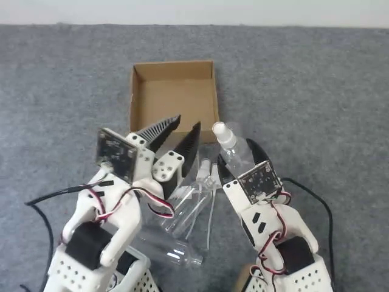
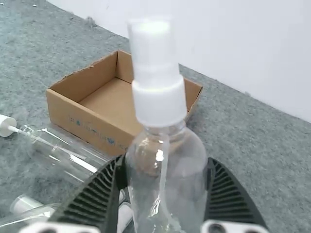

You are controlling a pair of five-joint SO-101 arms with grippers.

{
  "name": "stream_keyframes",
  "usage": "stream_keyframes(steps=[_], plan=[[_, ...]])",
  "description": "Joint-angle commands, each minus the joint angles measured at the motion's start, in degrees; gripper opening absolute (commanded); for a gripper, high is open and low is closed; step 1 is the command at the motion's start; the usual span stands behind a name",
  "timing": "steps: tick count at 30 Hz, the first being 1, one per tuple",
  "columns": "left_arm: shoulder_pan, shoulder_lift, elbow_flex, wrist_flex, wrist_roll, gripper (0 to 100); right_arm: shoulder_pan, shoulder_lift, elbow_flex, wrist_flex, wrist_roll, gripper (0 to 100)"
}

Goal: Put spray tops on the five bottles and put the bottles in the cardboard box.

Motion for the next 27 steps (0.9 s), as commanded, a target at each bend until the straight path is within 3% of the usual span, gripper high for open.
stream_keyframes(steps=[1,12,21,27], plan=[[2.11,-1.05,3.21,-4.40,-3.34,12,-1.45,-0.92,-0.79,-0.57,-0.35,13.3],[5.71,-1.05,7.52,-6.68,-6.68,12,-2.33,-0.92,-1.76,1.80,-0.09,13.3],[10.55,-1.58,4.00,1.41,-6.86,12,-0.66,-0.92,-1.85,1.19,-0.26,13.3],[4.66,-1.67,3.21,1.58,-6.59,11,4.26,-0.92,-1.32,-3.12,-0.62,13.3]])
